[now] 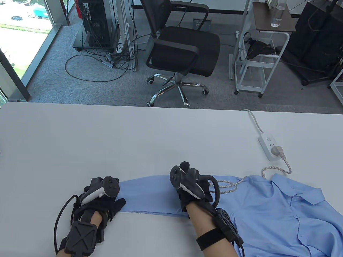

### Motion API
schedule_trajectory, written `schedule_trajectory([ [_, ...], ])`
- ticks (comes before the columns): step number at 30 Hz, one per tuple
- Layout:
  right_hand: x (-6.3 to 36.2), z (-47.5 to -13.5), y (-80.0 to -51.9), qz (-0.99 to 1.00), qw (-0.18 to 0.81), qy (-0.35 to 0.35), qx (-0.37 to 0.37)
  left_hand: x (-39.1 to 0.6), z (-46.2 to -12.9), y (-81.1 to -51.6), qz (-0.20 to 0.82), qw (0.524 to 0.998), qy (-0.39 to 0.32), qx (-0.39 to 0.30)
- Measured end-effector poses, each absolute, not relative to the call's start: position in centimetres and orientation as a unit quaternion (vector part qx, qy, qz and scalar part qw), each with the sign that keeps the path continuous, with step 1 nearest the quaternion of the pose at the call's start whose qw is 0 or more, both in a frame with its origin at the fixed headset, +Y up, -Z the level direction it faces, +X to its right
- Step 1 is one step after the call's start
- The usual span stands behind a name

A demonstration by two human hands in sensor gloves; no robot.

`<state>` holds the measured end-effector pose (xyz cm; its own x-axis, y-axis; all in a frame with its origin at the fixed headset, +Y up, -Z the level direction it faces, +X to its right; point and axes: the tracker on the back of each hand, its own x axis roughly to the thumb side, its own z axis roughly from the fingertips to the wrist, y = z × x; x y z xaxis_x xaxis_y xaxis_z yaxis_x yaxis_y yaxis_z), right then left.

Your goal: Iron long-sleeve shirt with electric iron on table

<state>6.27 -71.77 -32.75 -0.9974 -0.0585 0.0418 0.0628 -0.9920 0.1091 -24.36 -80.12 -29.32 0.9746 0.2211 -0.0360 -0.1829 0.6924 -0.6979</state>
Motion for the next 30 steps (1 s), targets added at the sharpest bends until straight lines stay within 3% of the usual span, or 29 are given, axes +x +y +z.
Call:
schedule_trajectory([
  [30, 19.7, -33.9, -71.9, -0.985, 0.044, -0.053, 0.157, -24.3, -29.4, -80.1, 0.110, 0.918, -0.022, -0.380],
])
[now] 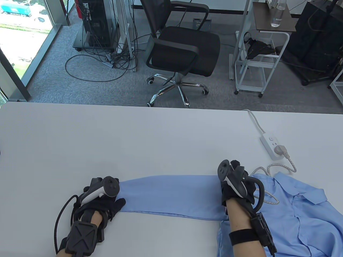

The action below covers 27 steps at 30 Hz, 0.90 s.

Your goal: Iron long-sleeve shirt with electric iron on table

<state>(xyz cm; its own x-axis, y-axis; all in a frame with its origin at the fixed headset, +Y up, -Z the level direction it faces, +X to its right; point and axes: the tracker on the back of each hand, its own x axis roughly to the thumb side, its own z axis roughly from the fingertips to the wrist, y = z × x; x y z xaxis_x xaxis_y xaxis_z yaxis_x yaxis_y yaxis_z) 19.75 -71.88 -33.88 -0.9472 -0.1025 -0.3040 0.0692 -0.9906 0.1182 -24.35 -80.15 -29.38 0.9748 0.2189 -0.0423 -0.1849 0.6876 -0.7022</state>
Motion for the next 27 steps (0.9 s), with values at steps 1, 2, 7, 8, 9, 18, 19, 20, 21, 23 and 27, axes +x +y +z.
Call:
schedule_trajectory([
  [1, 19.7, -33.9, -71.9, -0.985, 0.045, -0.053, 0.157, -24.3, -29.4, -80.1, 0.109, 0.918, -0.022, -0.380],
  [2, 19.6, -33.9, -71.9, -0.985, 0.053, -0.052, 0.158, -24.4, -29.4, -80.1, 0.109, 0.918, -0.023, -0.380],
  [7, 19.6, -33.8, -71.9, -0.985, 0.049, -0.051, 0.156, -24.4, -29.4, -80.2, 0.107, 0.919, -0.024, -0.377],
  [8, 19.6, -33.8, -71.9, -0.985, 0.049, -0.050, 0.156, -24.4, -29.4, -80.1, 0.107, 0.920, -0.024, -0.377],
  [9, 19.6, -33.9, -72.0, -0.985, 0.050, -0.051, 0.156, -24.4, -29.4, -80.1, 0.107, 0.920, -0.025, -0.376],
  [18, 19.8, -33.7, -71.9, -0.987, 0.035, -0.051, 0.149, -24.2, -29.1, -80.1, 0.087, 0.935, -0.032, -0.343],
  [19, 19.7, -33.7, -71.9, -0.987, 0.036, -0.051, 0.145, -24.2, -29.1, -80.1, 0.083, 0.938, -0.034, -0.335],
  [20, 19.7, -33.7, -71.9, -0.988, 0.037, -0.051, 0.142, -24.2, -29.1, -80.0, 0.080, 0.939, -0.036, -0.332],
  [21, 19.7, -33.6, -71.9, -0.988, 0.037, -0.051, 0.139, -24.2, -29.1, -80.0, 0.078, 0.939, -0.038, -0.332],
  [23, 19.7, -33.6, -71.9, -0.988, 0.037, -0.051, 0.138, -24.2, -29.2, -79.8, 0.084, 0.934, -0.042, -0.344],
  [27, 19.5, -33.6, -72.0, -0.988, 0.043, -0.050, 0.143, -25.3, -29.2, -78.8, 0.112, 0.937, -0.046, -0.329],
])
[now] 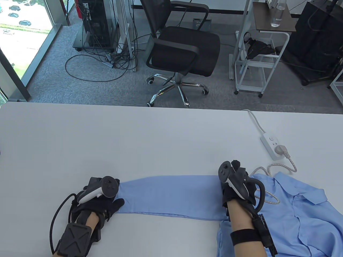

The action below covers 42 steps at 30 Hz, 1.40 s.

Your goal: Iron long-sleeve shirt with electric iron on table

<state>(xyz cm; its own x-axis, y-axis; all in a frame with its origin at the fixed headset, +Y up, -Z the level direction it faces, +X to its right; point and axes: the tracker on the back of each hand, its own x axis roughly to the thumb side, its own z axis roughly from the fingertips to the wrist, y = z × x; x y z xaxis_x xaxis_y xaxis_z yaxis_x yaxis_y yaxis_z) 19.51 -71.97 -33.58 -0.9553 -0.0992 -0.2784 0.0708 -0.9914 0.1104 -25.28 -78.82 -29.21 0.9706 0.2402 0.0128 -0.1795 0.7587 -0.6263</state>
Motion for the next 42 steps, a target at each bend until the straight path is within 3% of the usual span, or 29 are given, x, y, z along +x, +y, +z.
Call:
schedule_trajectory([
  [4, 19.6, -33.6, -71.9, -0.985, 0.033, -0.058, 0.156, -26.3, -29.1, -79.5, 0.065, 0.930, -0.025, -0.361],
  [9, 19.5, -34.0, -71.3, -0.986, -0.003, -0.073, 0.153, -25.7, -29.1, -79.4, 0.046, 0.937, -0.019, -0.345],
  [11, 17.7, -34.1, -70.2, -0.987, 0.028, -0.072, 0.143, -25.6, -29.1, -79.4, 0.049, 0.937, -0.017, -0.345],
  [15, 9.8, -33.4, -66.2, -0.998, 0.036, 0.042, 0.016, -25.7, -29.0, -79.5, 0.059, 0.936, -0.016, -0.347],
  [19, 2.8, -32.1, -64.8, -0.991, -0.056, 0.058, -0.108, -25.6, -29.1, -79.4, 0.057, 0.935, -0.016, -0.350],
  [24, -6.4, -30.2, -67.3, -0.970, -0.145, -0.017, -0.196, -25.7, -29.1, -79.4, 0.057, 0.935, -0.016, -0.349],
  [27, -9.8, -29.3, -69.4, -0.973, -0.134, -0.047, -0.184, -25.6, -29.0, -79.5, 0.057, 0.937, -0.016, -0.344],
  [30, -11.7, -29.1, -71.1, -0.974, -0.124, -0.069, -0.175, -26.0, -29.1, -79.6, 0.058, 0.933, 0.007, -0.356],
  [33, -13.1, -29.4, -71.2, -0.984, -0.032, -0.071, -0.160, -26.2, -29.1, -79.9, 0.089, 0.924, -0.003, -0.372],
  [42, -13.7, -28.6, -71.5, -0.986, 0.005, -0.030, -0.165, -26.2, -29.0, -79.9, 0.098, 0.922, -0.007, -0.376],
])
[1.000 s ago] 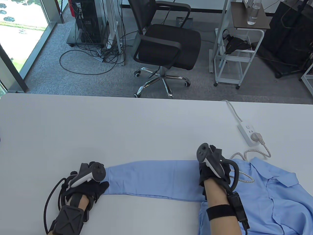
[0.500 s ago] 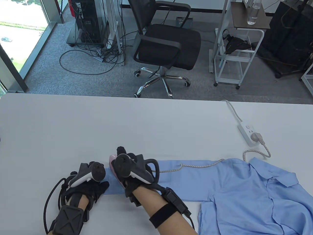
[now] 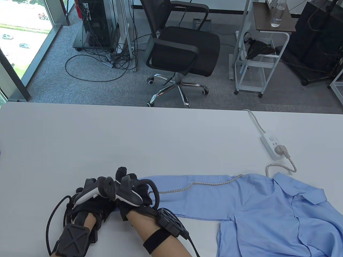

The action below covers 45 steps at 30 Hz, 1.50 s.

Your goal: Iron long-sleeve shirt with electric iron on table

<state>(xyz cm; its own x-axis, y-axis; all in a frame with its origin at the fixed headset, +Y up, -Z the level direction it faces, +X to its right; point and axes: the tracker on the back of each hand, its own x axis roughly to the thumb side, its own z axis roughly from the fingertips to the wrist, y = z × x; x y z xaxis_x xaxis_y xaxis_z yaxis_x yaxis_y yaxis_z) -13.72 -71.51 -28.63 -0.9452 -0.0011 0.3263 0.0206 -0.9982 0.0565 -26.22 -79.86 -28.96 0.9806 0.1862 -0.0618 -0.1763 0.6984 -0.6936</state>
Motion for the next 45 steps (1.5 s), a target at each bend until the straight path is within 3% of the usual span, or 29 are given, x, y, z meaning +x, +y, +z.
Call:
schedule_trajectory([
  [2, -13.7, -28.5, -71.5, -0.986, 0.004, -0.029, -0.161, -26.2, -28.9, -79.8, 0.128, 0.921, -0.018, -0.368],
  [4, -13.7, -28.6, -71.6, -0.987, 0.000, -0.029, -0.157, -25.9, -28.7, -79.7, 0.175, 0.936, -0.036, -0.303],
  [12, -13.7, -28.5, -71.1, -0.988, 0.021, -0.021, -0.152, -25.6, -28.8, -80.2, 0.129, 0.925, -0.020, -0.356],
  [36, -7.4, -28.8, -69.7, -0.995, 0.043, -0.029, -0.083, -25.5, -28.9, -80.2, 0.127, 0.928, -0.020, -0.349],
  [45, -3.9, -30.5, -69.8, -0.996, 0.050, -0.027, -0.065, -25.5, -28.9, -80.2, 0.126, 0.929, -0.019, -0.348],
])
